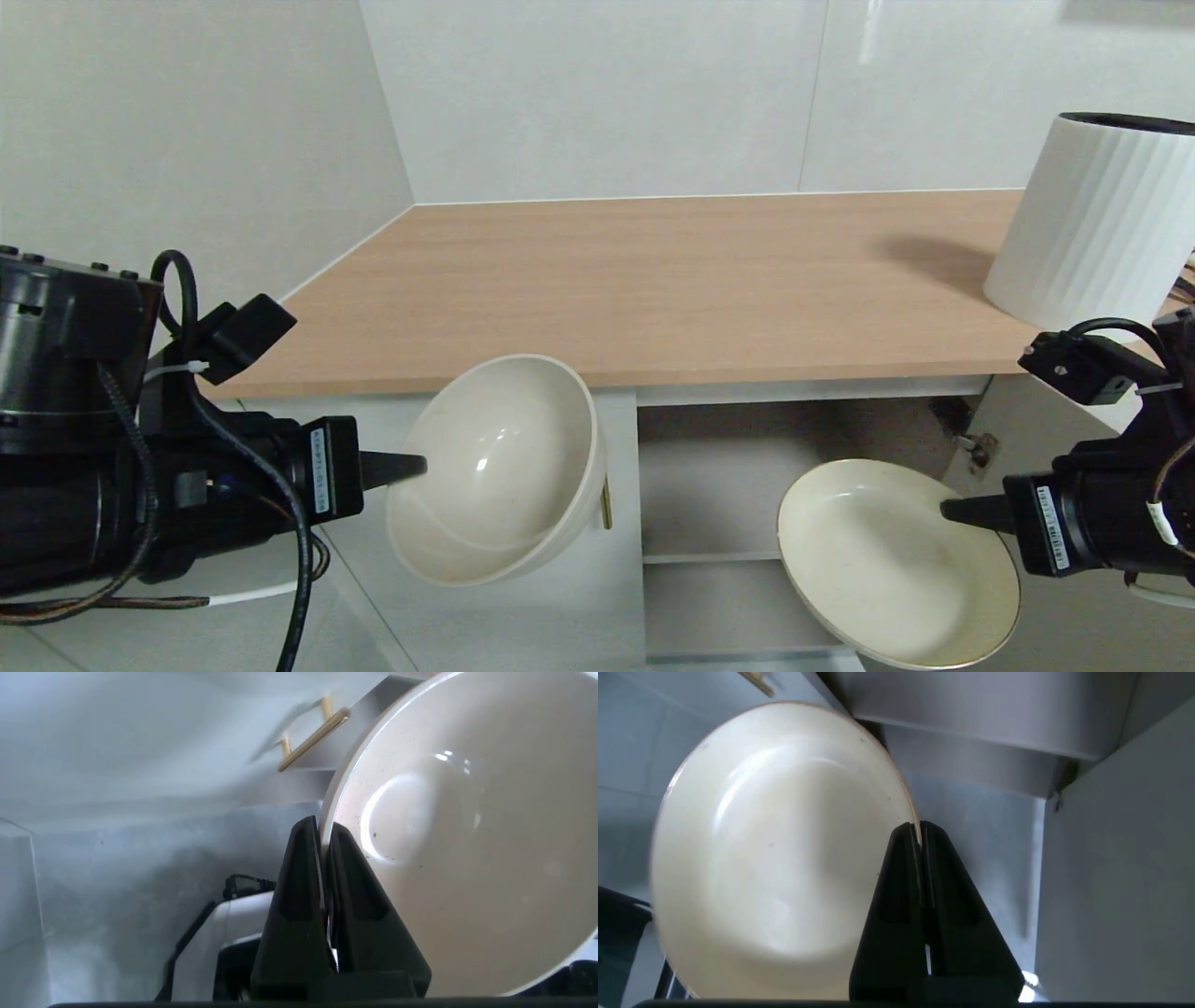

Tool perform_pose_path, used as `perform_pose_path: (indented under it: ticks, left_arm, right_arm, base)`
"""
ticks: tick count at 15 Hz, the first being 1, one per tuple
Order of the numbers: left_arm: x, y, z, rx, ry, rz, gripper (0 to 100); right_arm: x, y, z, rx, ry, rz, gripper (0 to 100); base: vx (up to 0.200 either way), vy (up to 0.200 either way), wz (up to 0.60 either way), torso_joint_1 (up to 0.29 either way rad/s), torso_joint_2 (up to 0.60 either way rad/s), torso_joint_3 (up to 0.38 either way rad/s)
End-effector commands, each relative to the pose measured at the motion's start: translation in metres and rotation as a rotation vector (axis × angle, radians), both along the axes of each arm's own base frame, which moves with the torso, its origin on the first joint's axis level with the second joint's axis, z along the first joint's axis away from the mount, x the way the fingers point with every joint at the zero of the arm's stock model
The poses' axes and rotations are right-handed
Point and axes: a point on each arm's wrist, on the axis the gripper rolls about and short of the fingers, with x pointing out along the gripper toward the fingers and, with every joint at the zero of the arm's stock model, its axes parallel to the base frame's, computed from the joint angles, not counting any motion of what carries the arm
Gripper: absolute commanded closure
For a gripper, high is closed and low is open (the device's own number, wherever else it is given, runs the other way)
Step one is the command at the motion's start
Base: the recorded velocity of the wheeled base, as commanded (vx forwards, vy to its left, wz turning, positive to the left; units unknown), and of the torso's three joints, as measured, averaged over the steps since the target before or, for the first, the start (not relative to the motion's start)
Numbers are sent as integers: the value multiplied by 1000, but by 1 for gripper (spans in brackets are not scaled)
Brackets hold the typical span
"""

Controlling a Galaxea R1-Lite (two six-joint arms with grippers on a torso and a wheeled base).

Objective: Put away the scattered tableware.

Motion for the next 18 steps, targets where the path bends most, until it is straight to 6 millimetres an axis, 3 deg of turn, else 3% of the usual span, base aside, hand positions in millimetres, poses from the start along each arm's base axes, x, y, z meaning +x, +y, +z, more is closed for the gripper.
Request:
perform_pose_path:
  ticks: [1,8,11,15,18]
  left_arm:
    - [1,0,-1,1,5,1,100]
    - [2,-1,-2,4,9,0,100]
    - [2,-1,-1,4,7,0,100]
    - [16,-7,-8,39,30,-17,100]
    - [17,-10,-11,43,40,-25,100]
  right_arm:
    - [1,1,-2,-4,8,2,100]
    - [2,2,-3,-7,15,3,100]
    - [7,4,-8,-32,27,14,100]
    - [41,23,-37,-72,110,4,100]
    - [77,38,-83,-87,200,-39,100]
  base:
    - [0,0,0,-159,471,300]
    - [0,0,0,-119,447,312]
    - [0,0,0,-27,146,105]
    - [0,0,0,0,0,0]
    - [0,0,0,0,0,0]
